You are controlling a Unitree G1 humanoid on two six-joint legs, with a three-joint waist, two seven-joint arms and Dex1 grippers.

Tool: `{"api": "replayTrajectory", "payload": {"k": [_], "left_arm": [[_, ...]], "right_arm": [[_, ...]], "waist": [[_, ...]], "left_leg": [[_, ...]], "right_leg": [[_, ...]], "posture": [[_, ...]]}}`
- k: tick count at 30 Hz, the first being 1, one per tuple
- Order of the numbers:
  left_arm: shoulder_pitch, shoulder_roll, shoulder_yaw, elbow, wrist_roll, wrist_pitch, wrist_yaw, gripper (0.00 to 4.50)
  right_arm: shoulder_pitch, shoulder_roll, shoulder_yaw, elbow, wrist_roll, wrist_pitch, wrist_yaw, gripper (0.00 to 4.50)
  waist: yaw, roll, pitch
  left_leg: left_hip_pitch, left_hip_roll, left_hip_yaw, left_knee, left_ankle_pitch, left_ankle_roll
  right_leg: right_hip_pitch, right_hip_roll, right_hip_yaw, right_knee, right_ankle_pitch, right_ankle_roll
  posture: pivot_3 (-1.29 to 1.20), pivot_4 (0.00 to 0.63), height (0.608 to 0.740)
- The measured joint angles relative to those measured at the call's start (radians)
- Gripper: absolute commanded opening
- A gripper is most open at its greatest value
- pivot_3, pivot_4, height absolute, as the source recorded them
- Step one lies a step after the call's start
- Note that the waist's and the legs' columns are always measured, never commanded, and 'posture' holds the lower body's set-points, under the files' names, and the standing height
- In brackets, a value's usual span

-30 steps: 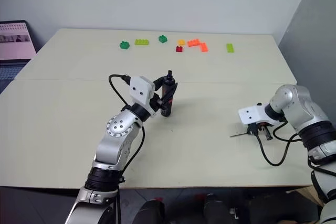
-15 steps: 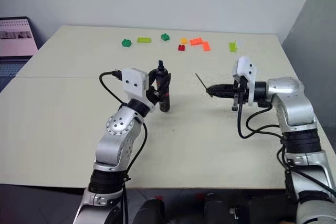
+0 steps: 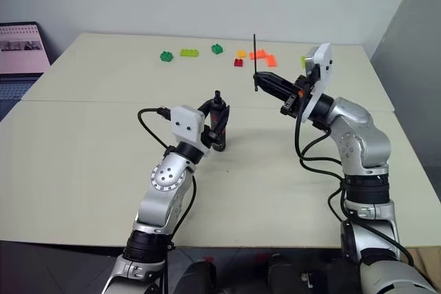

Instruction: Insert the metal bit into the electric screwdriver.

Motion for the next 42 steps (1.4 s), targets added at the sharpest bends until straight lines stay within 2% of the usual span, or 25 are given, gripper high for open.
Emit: {"api": "replayTrajectory", "payload": {"k": [7,16,22,42], "left_arm": [[0.011,-0.004,0.0,-0.001,0.004,-0.013,0.006,1.64],[0.012,0.003,-0.008,-0.069,-0.031,0.069,-0.039,1.64],[0.012,-0.001,-0.028,-0.154,-0.064,0.143,-0.075,1.64],[0.065,0.028,-0.04,-0.171,-0.09,0.148,-0.143,1.64]], "right_arm": [[-0.015,0.056,0.023,0.001,0.051,0.023,-0.012,0.0],[-0.084,0.019,0.035,0.051,0.114,0.046,0.106,0.0],[-0.115,-0.007,0.039,0.11,0.115,0.035,0.167,0.0],[-0.199,-0.008,0.083,0.333,0.075,-0.053,0.343,0.0]], "waist": [[-0.003,0.0,0.0],[-0.003,0.001,0.0],[-0.004,0.001,0.001],[-0.005,0.001,0.001]], "left_leg": [[0.0,0.0,0.0,0.0,0.0,0.0],[-0.001,0.0,-0.001,0.0,0.0,0.0],[-0.003,0.0,0.0,-0.001,0.0,0.0],[-0.003,0.0,0.0,-0.001,0.0,0.0]], "right_leg": [[0.0,0.0,0.0,0.0,0.0,0.0],[-0.001,0.0,-0.001,-0.001,0.0,0.0],[-0.003,0.0,-0.001,0.0,0.0,0.0],[-0.004,0.0,-0.001,0.0,0.0,0.0]], "posture": [[0.0,0.15,0.74],[0.0,0.15,0.74],[0.0,0.15,0.74],[0.0,0.15,0.74]]}}
